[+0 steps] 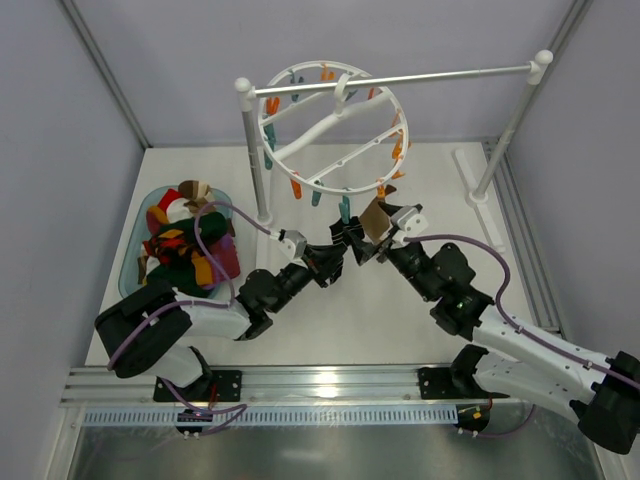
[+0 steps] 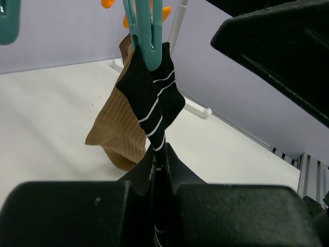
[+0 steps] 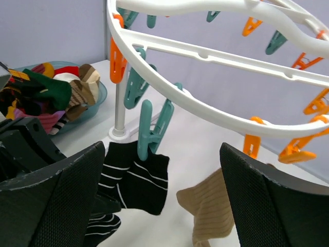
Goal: Remove the socks clipped to the hanger
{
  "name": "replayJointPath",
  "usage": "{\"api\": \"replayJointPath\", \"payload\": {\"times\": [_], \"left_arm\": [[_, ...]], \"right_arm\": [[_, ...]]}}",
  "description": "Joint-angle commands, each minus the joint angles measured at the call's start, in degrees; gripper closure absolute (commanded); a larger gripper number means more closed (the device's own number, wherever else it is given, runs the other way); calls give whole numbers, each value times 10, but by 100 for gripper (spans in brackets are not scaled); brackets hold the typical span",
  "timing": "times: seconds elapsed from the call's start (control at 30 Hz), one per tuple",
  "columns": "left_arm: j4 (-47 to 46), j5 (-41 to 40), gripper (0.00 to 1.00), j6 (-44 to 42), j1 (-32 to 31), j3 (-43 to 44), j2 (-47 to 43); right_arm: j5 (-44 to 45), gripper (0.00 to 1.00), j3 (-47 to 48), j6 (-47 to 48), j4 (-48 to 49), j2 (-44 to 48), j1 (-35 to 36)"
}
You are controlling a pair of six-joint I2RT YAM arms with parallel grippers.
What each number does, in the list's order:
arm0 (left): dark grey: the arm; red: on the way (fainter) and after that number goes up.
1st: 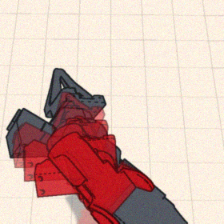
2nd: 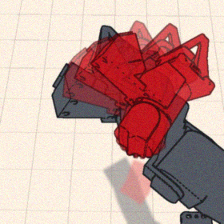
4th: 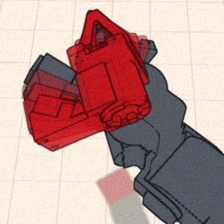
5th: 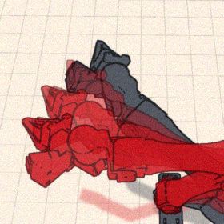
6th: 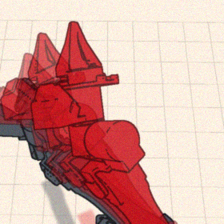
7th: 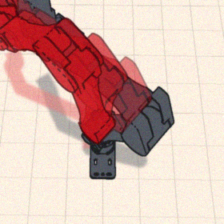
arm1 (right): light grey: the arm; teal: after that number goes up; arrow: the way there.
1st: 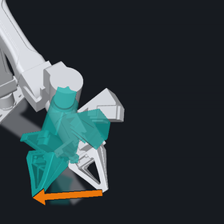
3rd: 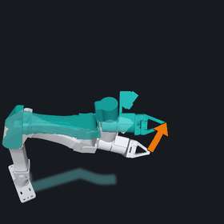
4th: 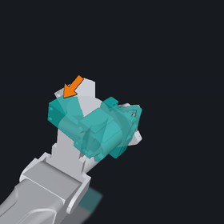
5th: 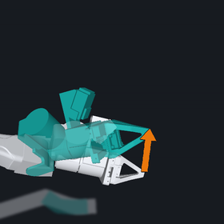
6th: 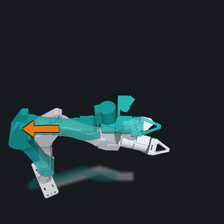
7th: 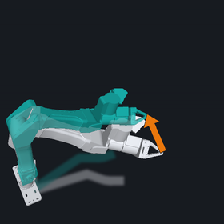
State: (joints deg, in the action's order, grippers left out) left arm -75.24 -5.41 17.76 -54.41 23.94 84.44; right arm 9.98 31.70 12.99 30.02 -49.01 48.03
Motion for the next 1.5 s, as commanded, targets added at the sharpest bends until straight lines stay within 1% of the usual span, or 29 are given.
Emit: {"api": "replayJointPath", "payload": {"times": [0.0, 0.07, 0.1, 0.17, 0.37, 0.63, 0.83, 1.03, 1.13, 1.17, 1.23, 1.3, 1.33, 1.37, 1.47], "left_arm": [[-48, 9, 100, -7, -3, -6, -9], [-51, 8, 100, -9, -3, -5, -5], [-51, 7, 100, -8, -3, -5, -4], [-54, 7, 100, -5, -3, -5, -4], [-57, 8, 100, -4, -3, -5, 0], [-63, 9, 100, -5, -3, -7, 0], [-65, 5, 100, -6, -3, -13, -2], [-67, 5, 100, -7, -3, -12, 1], [-67, 4, 100, -7, -3, -10, 4], [-67, 5, 100, -7, -3, -10, 5], [-68, 5, 100, -7, -3, -9, 5], [-68, 6, 100, -6, -3, -9, 7], [-68, 6, 100, -6, -3, -9, 7], [-69, 6, 100, -5, -3, -9, 7], [-69, 7, 100, -6, -3, -9, 9]], "right_arm": [[-90, 8, 41, -33, -9, -27, -14], [-93, 10, 56, -39, -16, -44, -21], [-111, 10, 58, -42, -19, -48, -23], [-119, 11, 64, -53, -26, -55, -29], [-128, 12, 71, -68, -24, -61, -43], [-185, 17, 107, -90, -20, -118, -84], [-207, 20, 128, -92, -16, -144, -92], [-218, 35, 139, -90, -10, -156, -92], [-222, 44, 139, -90, -4, -158, -92], [-225, 49, 140, -89, -5, -158, -92], [-230, 54, 143, -86, -12, -162, -93], [-232, 76, 151, -82, -20, -168, -93], [-229, 92, 153, -82, -21, -169, -92], [-220, 95, 153, -81, -19, -171, -92], [-213, 96, 154, -79, -18, -174, -93]]}}
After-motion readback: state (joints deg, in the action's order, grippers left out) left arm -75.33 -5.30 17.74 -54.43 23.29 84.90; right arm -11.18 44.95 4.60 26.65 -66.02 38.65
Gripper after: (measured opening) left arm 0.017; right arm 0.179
